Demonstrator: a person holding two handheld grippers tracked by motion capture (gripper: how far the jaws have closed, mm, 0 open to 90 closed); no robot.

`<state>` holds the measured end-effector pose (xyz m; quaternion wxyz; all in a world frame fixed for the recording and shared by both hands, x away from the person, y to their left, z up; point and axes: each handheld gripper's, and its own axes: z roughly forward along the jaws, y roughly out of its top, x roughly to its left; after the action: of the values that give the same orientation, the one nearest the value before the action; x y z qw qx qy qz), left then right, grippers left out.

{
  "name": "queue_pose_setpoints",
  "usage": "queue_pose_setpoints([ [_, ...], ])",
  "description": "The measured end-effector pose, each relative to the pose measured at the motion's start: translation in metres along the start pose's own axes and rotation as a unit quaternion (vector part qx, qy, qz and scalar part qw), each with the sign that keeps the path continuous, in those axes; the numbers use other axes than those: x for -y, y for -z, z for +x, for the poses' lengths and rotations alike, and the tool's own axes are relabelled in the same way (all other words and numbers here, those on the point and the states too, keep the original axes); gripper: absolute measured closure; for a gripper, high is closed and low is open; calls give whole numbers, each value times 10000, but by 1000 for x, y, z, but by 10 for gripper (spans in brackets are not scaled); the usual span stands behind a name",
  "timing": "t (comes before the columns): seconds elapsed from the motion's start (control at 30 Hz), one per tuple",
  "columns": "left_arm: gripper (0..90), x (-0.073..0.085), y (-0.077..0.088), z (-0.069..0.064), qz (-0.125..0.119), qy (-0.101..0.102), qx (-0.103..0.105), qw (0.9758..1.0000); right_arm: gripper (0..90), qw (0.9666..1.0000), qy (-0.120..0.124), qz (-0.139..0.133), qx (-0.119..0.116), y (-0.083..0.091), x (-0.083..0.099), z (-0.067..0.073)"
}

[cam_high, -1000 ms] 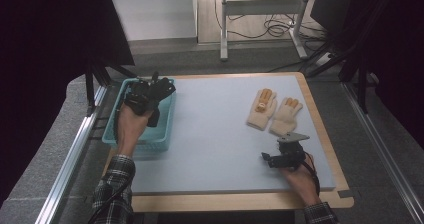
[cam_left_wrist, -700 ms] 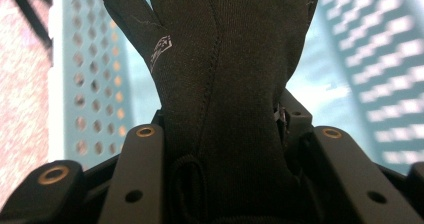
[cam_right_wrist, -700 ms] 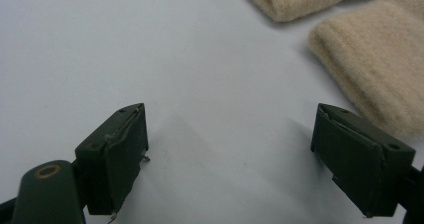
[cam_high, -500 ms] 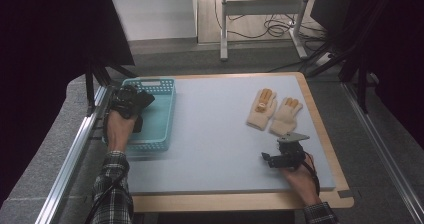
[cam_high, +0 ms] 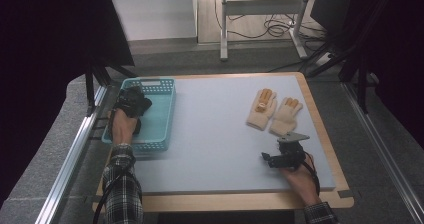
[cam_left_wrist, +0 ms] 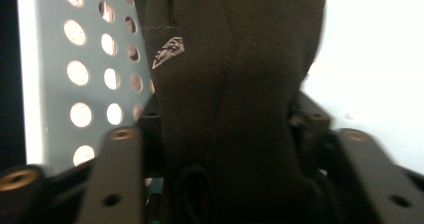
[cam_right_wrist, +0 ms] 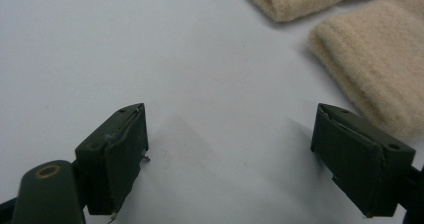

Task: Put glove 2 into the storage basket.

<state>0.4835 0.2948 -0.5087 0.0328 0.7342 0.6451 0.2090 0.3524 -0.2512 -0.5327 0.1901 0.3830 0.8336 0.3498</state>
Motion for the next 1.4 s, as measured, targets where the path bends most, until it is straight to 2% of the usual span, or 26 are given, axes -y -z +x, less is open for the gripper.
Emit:
queue_pose_setpoints([
  [0.07,341,0,1,0,9,-103,49,9999,145,10000,2,0,2,0,0,0],
  [0.2,212,1,10,5,-154,-67,493,9986,145,10000,3,1,4,0,0,0],
  [0.27,151,3,15,7,-190,16,656,9977,145,10000,2,0,4,0,0,0],
  [0.43,115,8,30,14,-365,105,805,9960,145,10000,7,0,7,0,0,0],
  [0.57,94,11,39,22,-565,267,1049,9925,145,10000,8,1,6,0,0,0],
  [0.63,87,12,44,25,-720,364,1236,9890,145,10000,7,1,7,0,0,0],
  [0.7,78,13,50,26,-854,385,1355,9863,145,10000,4,3,6,0,0,0],
  [0.77,71,14,53,26,-916,376,1412,9850,145,10000,7,1,8,0,0,0],
  [0.87,69,14,63,24,-1150,340,1615,9796,145,10000,7,1,8,0,0,0],
  [0.93,66,14,70,21,-1325,302,1764,9749,145,10000,7,1,7,0,0,0],
  [1.07,50,12,83,11,-1590,158,1923,9682,145,10000,3,3,7,0,0,0],
  [1.2,46,11,100,-5,-1980,-85,2030,9589,145,10000,6,3,8,0,0,0],
  [1.33,30,10,115,-21,-2204,-395,2138,9509,145,10000,7,4,9,0,0,0],
  [1.4,23,11,125,-32,-2342,-583,2177,9457,145,10000,7,3,9,0,0,0],
])
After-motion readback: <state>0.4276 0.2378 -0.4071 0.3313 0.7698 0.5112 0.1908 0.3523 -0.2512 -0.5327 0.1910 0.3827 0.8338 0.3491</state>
